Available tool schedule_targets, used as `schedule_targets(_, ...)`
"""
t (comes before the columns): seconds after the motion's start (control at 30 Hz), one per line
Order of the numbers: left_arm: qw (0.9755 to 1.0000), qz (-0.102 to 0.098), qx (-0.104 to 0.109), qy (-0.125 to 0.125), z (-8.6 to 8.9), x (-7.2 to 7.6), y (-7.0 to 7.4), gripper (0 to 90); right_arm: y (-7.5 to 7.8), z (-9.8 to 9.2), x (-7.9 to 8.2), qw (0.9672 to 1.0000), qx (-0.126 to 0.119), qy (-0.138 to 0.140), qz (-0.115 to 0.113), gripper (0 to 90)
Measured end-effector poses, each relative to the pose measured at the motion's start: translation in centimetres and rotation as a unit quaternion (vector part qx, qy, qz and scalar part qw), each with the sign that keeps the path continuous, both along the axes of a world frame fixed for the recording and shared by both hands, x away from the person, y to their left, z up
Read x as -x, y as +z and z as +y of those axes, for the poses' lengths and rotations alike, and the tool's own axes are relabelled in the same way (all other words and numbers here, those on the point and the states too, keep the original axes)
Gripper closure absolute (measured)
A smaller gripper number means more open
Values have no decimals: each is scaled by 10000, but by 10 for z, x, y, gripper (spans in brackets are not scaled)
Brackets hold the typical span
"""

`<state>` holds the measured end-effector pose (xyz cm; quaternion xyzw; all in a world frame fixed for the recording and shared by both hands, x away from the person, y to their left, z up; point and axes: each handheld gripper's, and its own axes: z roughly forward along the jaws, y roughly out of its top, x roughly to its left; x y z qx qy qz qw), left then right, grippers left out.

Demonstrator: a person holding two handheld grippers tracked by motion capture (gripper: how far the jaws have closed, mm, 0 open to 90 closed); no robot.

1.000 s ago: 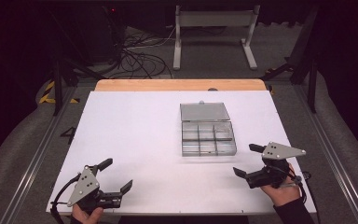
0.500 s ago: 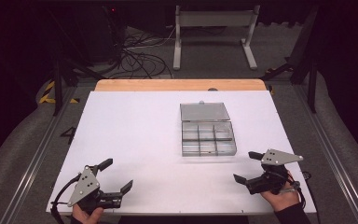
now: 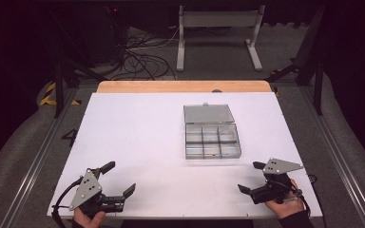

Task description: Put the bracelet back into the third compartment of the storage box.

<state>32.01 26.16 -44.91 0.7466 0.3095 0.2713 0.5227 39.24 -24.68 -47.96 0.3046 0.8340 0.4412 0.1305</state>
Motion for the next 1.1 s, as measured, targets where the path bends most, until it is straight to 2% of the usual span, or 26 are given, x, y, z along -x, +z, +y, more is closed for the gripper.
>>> schedule_targets(0.27, 10000, 59, 7, -26, -2, 0, -1, 72, -7, 1, 7, 10000, 29, 16, 75, 0)
schedule_targets(0.33, 10000, 40, -60, -37, -1, -2, -1, 72, -6, 1, 8, 10000, 21, -10, 15, 0)
schedule_targets(0.47, 9999, 142, -25, -61, -1, -2, -2, 72, -4, -1, 9, 9998, -20, -86, -154, 0)
schedule_targets(0.63, 9999, 146, -45, -60, 0, -4, -2, 71, -4, -1, 9, 9998, -7, -105, -178, 0)
schedule_targets(0.77, 9999, 127, -30, -67, -1, -3, -2, 72, -3, -2, 10, 9998, -100, -32, -159, 0)
schedule_targets(1.1, 9999, 119, -23, -77, 0, -2, -2, 72, 1, -3, 13, 9994, -185, -35, -308, 0)
